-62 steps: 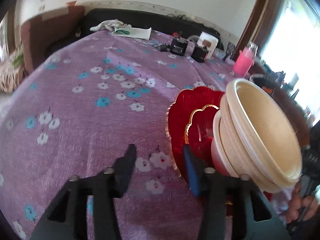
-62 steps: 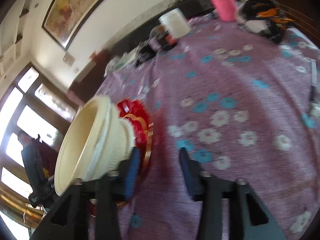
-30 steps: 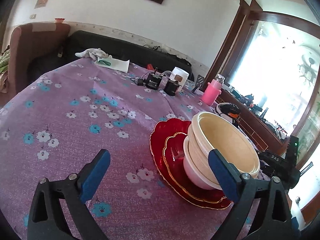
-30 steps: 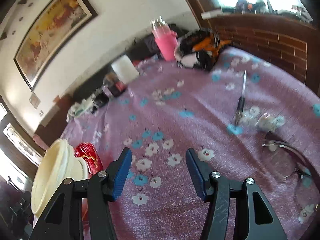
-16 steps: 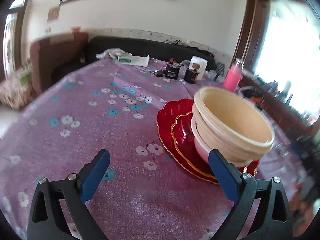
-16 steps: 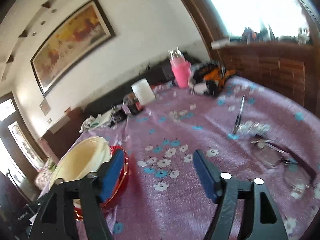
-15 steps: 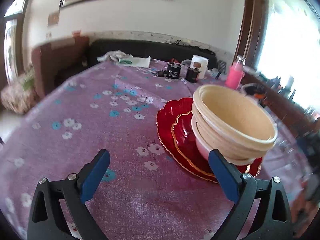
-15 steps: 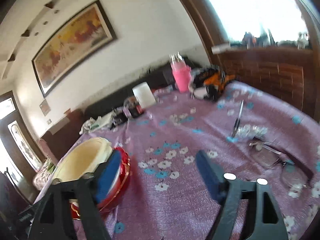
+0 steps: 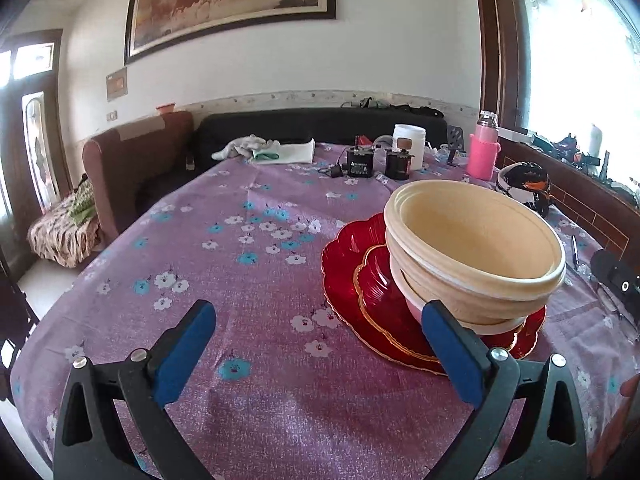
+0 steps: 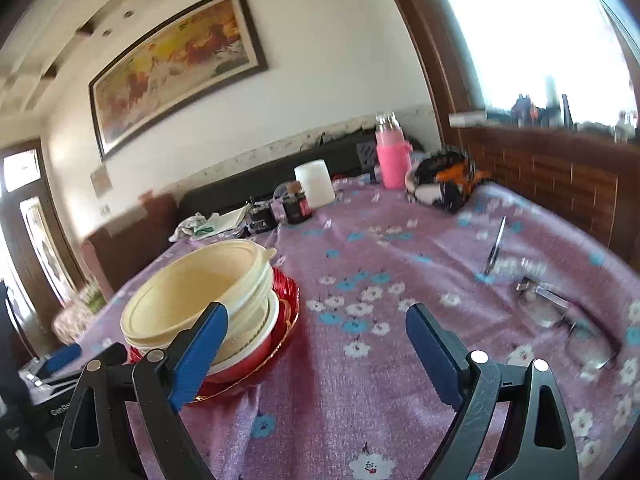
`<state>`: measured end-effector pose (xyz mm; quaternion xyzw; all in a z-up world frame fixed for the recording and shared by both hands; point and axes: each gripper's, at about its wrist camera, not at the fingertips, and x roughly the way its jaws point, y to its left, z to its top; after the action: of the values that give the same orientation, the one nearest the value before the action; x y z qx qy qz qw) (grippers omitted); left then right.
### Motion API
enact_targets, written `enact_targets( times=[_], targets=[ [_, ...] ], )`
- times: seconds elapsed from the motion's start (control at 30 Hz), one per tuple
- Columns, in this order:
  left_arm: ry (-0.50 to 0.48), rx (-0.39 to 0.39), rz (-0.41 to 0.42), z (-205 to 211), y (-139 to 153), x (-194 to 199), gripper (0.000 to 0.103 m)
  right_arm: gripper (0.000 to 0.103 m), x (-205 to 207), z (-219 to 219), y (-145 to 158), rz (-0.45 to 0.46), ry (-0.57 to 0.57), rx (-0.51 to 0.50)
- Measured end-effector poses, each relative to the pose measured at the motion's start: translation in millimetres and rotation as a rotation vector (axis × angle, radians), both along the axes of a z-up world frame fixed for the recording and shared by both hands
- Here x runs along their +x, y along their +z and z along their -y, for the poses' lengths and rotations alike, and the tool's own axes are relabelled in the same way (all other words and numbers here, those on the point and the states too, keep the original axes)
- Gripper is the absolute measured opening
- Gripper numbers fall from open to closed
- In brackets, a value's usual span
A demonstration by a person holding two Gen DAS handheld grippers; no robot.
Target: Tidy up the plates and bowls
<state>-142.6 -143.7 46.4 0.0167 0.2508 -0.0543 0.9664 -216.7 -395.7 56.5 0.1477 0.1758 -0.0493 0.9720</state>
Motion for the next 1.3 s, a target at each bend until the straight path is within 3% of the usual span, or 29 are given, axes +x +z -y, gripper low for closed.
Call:
enact_targets(
  times=[0.13, 0.33, 1.3],
  targets=[
    [-0.012, 0.008, -0.007, 3.0, -0.8, 0.7, 0.103, 0.096, 5.2, -9.6, -0.5, -0.023, 0.031, -0.046],
    [-0.015, 0.02, 0.005, 5.4, -0.6, -2.4, 0.103, 0.096, 6.9, -1.4, -3.9, -0.033, 0.039, 0.0],
    [-0.052, 0.007, 0.029, 4.7, 4.9, -10.4, 0.103, 0.098, 9.1, -3.9, -4.1, -0.043, 0.071, 0.018]
  ],
)
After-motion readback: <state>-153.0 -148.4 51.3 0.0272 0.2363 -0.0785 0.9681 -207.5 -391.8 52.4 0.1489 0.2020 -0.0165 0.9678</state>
